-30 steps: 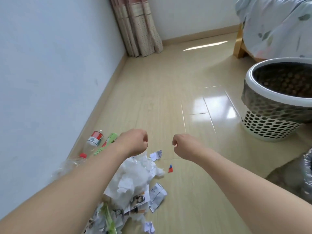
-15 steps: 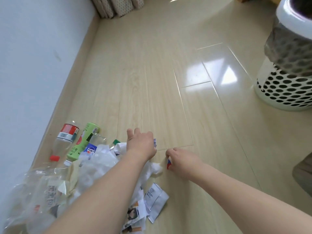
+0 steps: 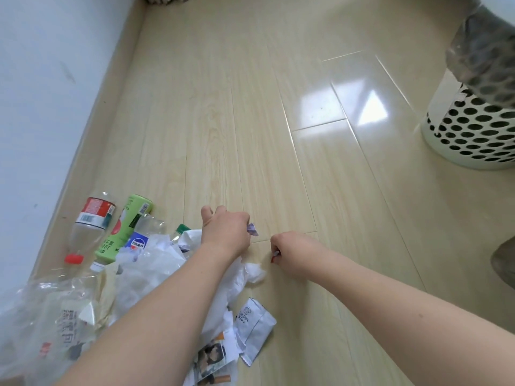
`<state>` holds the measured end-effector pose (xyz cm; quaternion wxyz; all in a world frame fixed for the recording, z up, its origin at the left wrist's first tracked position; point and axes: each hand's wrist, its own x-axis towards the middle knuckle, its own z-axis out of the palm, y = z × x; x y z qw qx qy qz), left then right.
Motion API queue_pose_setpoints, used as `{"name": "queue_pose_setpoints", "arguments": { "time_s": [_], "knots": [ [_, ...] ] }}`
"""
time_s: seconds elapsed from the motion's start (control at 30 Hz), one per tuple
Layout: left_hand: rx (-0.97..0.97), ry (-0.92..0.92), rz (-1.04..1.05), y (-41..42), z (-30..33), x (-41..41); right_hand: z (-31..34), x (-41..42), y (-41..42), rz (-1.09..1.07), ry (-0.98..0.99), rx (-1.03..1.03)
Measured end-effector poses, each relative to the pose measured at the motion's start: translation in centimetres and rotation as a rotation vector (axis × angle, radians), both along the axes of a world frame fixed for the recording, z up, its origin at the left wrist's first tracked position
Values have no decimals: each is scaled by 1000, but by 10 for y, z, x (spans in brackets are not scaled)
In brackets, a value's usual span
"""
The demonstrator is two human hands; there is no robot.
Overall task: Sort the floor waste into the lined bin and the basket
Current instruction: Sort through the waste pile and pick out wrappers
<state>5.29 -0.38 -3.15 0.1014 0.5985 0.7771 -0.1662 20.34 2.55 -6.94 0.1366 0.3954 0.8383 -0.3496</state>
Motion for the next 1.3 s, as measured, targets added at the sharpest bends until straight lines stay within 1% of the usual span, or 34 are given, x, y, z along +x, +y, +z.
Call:
{"name": "queue_pose_setpoints", "arguments": {
  "time_s": [0.17, 0.3, 0.37, 0.47, 0.53, 0.67, 0.8, 0.87, 0.93, 1.0, 1.07, 1.13, 1.2, 1.3],
  "knots": [
    [131, -144, 55, -17, 20, 2, 14, 1, 0, -21, -107, -70],
    [165, -252, 94, -27, 47, 13, 47, 11, 9, -82, -89, -64],
    [182, -385, 156, -33, 64, 23, 74, 23, 11, -107, -95, -35],
    [265, -607, 237, -33, 92, 44, 120, 54, 12, -143, -75, 27],
    [317, -708, 246, -25, 114, 66, 154, 86, 14, -182, -73, 91],
    [378, -905, 159, 6, 162, 141, 222, 176, 23, -350, -61, 238],
    [351, -1100, -21, 34, 196, 255, 271, 299, 20, -567, -105, 348],
    [334, -1121, -162, 37, 202, 315, 278, 353, 7, -695, -152, 349],
    [294, -1071, -296, 31, 197, 364, 270, 392, -8, -785, -248, 328],
    [223, -994, -409, 23, 185, 404, 256, 420, -24, -823, -342, 278],
    [172, -925, -459, 15, 175, 424, 247, 437, -35, -838, -400, 216],
    [200, -900, -442, 11, 171, 423, 245, 441, -36, -846, -398, 243],
    [262, -900, -404, 11, 174, 402, 249, 433, -32, -836, -351, 336],
    [333, -808, -316, 15, 186, 340, 251, 388, -18, -798, -193, 459]
  ]
}}
